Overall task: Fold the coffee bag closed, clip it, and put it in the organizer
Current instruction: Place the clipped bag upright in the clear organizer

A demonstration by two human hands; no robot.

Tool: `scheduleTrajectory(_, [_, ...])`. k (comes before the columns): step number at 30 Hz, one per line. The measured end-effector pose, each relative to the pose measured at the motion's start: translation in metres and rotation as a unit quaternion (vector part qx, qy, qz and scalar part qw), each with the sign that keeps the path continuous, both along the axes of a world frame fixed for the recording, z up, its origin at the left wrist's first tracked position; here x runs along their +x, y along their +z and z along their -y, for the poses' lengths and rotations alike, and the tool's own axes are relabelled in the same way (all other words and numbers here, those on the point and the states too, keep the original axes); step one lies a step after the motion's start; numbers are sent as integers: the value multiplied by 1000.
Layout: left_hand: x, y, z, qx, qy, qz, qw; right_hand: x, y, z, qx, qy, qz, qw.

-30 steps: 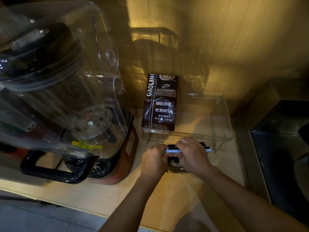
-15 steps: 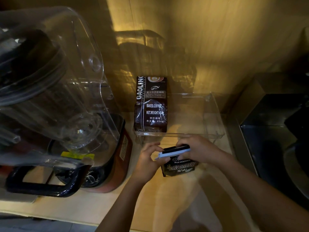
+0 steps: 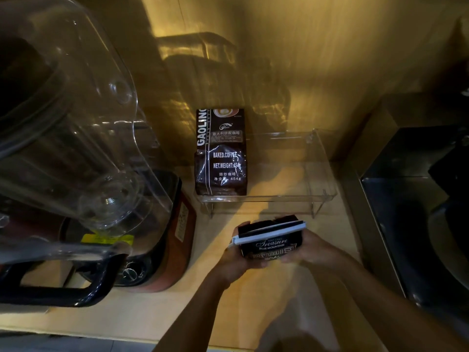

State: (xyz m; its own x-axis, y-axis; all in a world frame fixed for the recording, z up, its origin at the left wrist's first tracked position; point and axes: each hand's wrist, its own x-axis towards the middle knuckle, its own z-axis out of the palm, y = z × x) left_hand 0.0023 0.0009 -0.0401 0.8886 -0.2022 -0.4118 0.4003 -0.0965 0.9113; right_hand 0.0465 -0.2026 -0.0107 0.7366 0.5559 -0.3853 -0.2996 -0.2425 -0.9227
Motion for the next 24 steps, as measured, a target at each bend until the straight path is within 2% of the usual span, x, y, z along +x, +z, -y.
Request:
scheduleTrajectory(5, [-2,-17,5,94,42,31,994,0,-20,-8,-71,-38,16,997])
scheduleTrajectory(10, [-10,-13,-6,163,14,66,984,0,-17,-9,-94,-42,28,994])
scheduleTrajectory(14, [-19,5,-9,145,29,82,986,-1,3,-3,-63,2,68,996])
scheduleTrajectory(18, [-11,43,-12,162,27,170,972,1,32,5,-27,-16,78,996])
scheduleTrajectory(21, [-1,78,-12,146,8,187,971,7,59,8,-28,-32,105,994])
scheduleTrajectory(24, [6,106,-8,126,30,231,964,15,90,15,23,-47,138,989])
